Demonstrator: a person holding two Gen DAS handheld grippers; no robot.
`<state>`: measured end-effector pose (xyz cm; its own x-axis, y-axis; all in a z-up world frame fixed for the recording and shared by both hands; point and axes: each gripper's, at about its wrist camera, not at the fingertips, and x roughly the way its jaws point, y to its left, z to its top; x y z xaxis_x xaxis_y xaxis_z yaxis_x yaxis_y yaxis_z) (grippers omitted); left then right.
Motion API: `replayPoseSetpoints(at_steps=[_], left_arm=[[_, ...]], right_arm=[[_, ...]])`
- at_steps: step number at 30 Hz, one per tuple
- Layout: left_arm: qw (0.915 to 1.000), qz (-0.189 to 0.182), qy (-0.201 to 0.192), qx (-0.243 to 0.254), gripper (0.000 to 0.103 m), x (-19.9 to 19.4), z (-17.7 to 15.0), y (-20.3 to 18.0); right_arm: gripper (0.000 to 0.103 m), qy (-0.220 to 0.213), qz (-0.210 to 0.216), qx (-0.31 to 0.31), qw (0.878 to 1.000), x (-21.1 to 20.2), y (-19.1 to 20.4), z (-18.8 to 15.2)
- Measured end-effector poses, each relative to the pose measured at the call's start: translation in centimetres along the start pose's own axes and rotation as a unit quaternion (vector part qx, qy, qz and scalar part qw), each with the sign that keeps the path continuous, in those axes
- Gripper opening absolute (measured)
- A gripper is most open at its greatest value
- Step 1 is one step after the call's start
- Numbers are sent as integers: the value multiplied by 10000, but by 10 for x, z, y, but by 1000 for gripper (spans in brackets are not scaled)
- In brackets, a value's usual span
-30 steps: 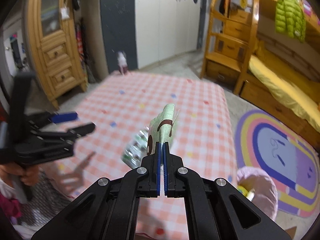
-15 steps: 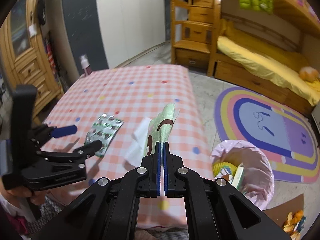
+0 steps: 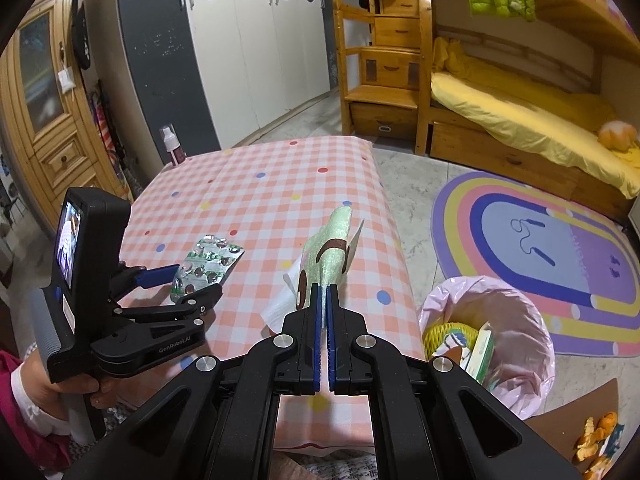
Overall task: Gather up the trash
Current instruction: 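Grasp the silver pill blister pack with the left tool while the right tool holds the cloth, then drop the blister pack and green cloth into the pink bin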
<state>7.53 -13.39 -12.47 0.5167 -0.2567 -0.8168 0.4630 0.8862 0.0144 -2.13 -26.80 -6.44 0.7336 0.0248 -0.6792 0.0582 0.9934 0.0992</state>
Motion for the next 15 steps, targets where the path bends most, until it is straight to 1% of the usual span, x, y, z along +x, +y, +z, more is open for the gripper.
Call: replayPoseSetpoints(at_steps=[3,6,9,11,15], left_arm=[[9985,-483,-102,-244,55,-20,1,3],[9966,-713,-329,-253,55,-44,10,-4],[9946,-845,-585,-112,55,-65,21,-20],[9927,-975,-713,20,55,-75,26,-36],[9895,-1166,-797,314,55,-76,32,-70]], right_arm=[[2,-138,48,72,9999,-12,-5,4],[2,-375,14,128,9992,-32,-11,9],[2,-640,-181,155,9977,-59,-22,13],[2,-723,-319,185,9967,-71,-30,13],[2,-730,-681,285,9946,-86,-51,3]])
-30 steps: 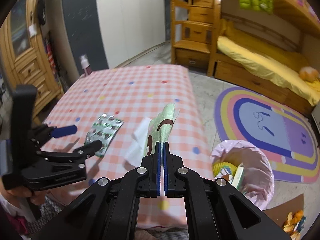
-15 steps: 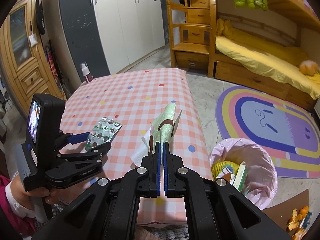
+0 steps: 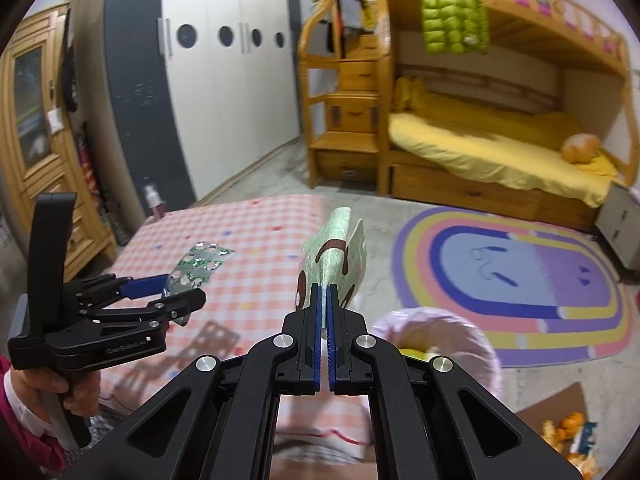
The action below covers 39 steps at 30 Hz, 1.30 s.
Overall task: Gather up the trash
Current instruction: 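Drop the blister pack and green cloth into the pink bin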
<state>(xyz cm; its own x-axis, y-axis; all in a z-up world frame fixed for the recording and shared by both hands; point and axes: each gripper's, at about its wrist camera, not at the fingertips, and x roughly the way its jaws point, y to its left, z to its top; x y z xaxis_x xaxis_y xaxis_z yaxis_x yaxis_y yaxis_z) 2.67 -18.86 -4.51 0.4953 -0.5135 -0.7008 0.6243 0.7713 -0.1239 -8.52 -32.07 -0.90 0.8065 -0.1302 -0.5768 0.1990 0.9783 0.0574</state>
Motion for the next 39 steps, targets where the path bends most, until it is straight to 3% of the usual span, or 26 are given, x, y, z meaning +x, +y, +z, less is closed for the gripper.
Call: replayPoseSetpoints(at_steps=[13,24,25,27,28,29,36,38,39], left_arm=[[9935,-658,374,856,55,76,7,-101],[9884,-819,592,1138,56,134,27,-136],[9882,-825,589,1147,57,136,29,-137],[9888,-777,591,1133,77,140,33,-137],[9900,-720,560,1077,85,140,34,-134],[9907,-699,550,1030,86,140,36,-131],[9947,-372,596,753,86,123,34,-108],[9954,-207,563,745,89,109,31,-102],[9959,-114,513,740,90,99,31,-99]], right_arm=[[2,361,-834,627,9939,16,-87,-36],[3,550,-982,1168,9868,55,-141,-47],[7,536,-1022,1248,9854,60,-146,-47],[15,576,-1084,1301,9839,65,-151,-48],[26,583,-1127,1323,9831,67,-152,-50],[33,570,-1175,1353,9822,67,-153,-52],[41,598,-1008,1611,9800,49,-150,-61],[49,584,-886,1703,9797,38,-145,-61],[58,597,-829,1725,9797,33,-141,-61]])
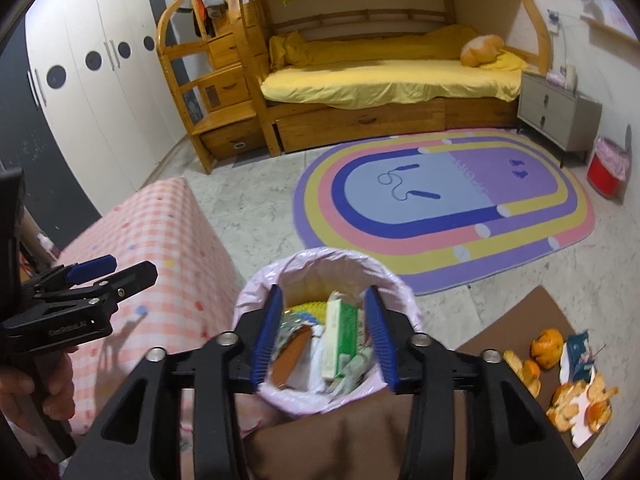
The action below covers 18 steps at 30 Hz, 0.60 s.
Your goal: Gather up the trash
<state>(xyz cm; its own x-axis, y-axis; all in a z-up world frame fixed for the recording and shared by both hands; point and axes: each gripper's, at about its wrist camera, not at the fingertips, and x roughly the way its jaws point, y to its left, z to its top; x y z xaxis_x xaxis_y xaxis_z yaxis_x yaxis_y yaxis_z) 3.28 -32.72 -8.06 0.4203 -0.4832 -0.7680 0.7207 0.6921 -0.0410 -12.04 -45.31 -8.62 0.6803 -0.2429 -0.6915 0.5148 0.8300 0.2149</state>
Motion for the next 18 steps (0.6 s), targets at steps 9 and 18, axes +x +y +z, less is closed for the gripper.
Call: replayPoseSetpoints(at_steps=[9,18], left_arm=[[9961,839,-107,-240,96,-87,-29,42],[9825,1542,-153,-1034,96,-187,-77,96]], right_arm=[[91,116,342,-250,9990,-54,58,-9],[93,-123,758,-1224,9895,-119,140,-19]])
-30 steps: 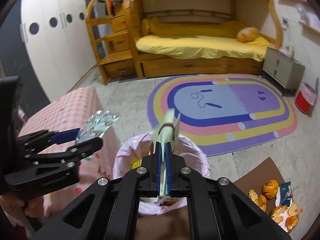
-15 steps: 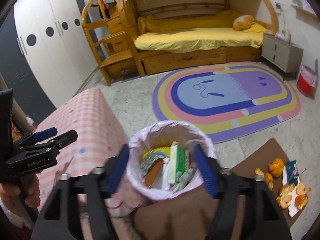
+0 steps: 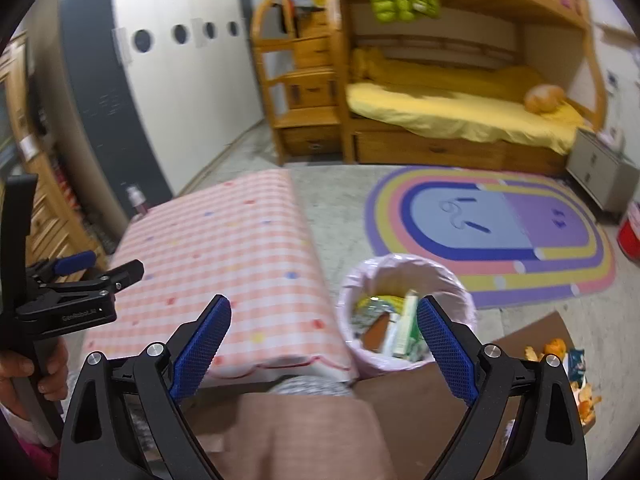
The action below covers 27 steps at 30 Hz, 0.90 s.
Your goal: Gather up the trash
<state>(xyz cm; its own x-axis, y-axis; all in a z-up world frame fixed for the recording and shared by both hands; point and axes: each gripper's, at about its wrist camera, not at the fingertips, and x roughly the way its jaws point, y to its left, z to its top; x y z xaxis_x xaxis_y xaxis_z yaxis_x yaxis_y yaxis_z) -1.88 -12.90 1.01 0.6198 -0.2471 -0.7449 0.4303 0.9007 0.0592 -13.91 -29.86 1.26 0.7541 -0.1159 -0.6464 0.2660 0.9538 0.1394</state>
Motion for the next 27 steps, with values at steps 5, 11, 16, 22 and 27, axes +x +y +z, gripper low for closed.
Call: replayPoseSetpoints(at_steps=[5,11,16,22,27], left_arm=[[9991,287,-50,-318,96,-34,-22,38],[9961,632,-17,-609,96,-64,-47,69],[9925,876,62,-850,96,-79,-65,94],[9899,990,107,-1013,96,-84,-76,109],[9901,958,135,-1020,96,-82,-76,108]], right_arm=[[93,-41,252,-450,9987,-19,41,1],[93,-35,523,-830,9952,-32,78,-4],[93,98,719,-1035,9920,-27,95,-10],[93,243,845,-1167,9893,-19,109,-17],[93,296,814,-1171,9893,-16,113,-18]])
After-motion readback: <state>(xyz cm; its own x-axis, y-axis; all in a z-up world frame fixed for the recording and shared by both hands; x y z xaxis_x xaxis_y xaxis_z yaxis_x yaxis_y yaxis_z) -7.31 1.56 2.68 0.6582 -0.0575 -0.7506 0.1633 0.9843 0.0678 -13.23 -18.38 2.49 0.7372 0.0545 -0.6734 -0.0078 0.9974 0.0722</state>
